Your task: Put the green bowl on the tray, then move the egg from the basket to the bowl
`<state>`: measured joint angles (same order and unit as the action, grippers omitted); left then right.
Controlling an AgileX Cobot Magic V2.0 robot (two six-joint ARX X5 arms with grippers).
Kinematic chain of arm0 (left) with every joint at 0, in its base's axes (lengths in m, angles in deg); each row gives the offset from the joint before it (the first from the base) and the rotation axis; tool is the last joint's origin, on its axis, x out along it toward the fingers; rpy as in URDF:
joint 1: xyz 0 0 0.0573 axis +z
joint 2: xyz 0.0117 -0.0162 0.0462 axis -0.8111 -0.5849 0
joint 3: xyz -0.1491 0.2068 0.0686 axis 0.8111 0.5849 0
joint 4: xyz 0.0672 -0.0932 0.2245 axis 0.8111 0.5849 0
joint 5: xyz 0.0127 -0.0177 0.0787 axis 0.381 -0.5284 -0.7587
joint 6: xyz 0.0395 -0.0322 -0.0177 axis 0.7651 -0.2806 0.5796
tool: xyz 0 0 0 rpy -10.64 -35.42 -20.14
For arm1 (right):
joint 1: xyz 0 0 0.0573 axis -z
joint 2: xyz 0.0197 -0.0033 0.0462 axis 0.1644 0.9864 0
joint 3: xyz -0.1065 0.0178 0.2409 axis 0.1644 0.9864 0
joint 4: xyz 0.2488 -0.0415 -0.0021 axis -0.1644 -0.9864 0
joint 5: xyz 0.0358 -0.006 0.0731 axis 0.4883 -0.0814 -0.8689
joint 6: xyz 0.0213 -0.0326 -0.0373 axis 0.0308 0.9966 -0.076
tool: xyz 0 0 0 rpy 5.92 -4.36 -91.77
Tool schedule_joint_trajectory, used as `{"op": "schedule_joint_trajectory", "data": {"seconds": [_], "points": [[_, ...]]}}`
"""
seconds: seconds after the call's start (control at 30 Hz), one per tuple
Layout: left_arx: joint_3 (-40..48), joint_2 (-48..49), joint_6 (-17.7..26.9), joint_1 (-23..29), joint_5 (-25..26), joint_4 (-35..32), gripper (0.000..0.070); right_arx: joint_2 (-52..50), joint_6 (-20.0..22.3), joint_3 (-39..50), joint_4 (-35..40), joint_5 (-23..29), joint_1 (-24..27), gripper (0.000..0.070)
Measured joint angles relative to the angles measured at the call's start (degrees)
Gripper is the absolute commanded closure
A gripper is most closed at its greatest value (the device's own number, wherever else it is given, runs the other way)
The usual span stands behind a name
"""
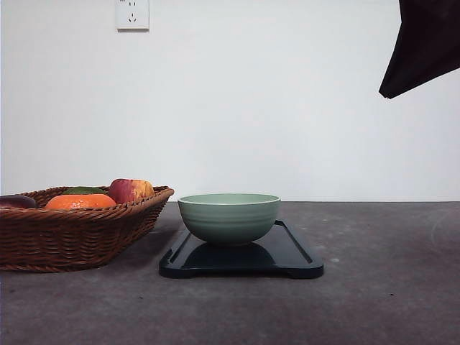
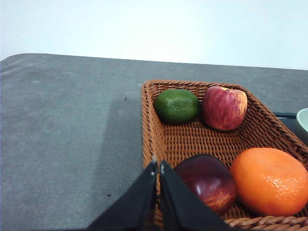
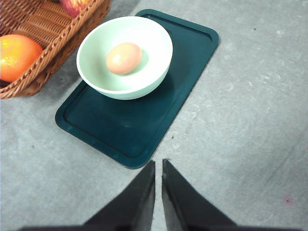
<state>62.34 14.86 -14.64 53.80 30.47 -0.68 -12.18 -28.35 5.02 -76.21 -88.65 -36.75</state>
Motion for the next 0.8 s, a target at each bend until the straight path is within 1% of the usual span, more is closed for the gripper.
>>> {"op": "schedule_joint_trajectory", "data": {"seconds": [0.47, 0.5, 0.57, 0.63, 0.7, 0.8], "points": [[0.0, 0.0, 0.0, 0.0, 0.0, 0.0, 0.07, 0.0, 0.1, 0.0, 0.0, 0.1, 0.0, 0.0684], [0.0, 0.0, 0.0, 0.0, 0.0, 0.0, 0.07, -0.2, 0.8, 0.0, 0.0, 0.6, 0.0, 0.0684], [0.0, 0.0, 0.0, 0.0, 0.0, 0.0, 0.07, -1.7, 3.8, 0.5, 0.7, 2.7, 0.7, 0.0684], [0.0, 0.0, 0.0, 0.0, 0.0, 0.0, 0.07, -4.8, 7.3, 2.7, 4.4, 3.0, 2.4, 0.0684], [0.0, 0.0, 0.0, 0.0, 0.0, 0.0, 0.07, -9.0, 9.5, 6.3, 9.5, 3.2, 5.2, 0.0684], [0.0, 0.0, 0.0, 0.0, 0.0, 0.0, 0.07, -16.0, 10.6, 13.7, 16.7, 3.2, 10.3, 0.0684]]}}
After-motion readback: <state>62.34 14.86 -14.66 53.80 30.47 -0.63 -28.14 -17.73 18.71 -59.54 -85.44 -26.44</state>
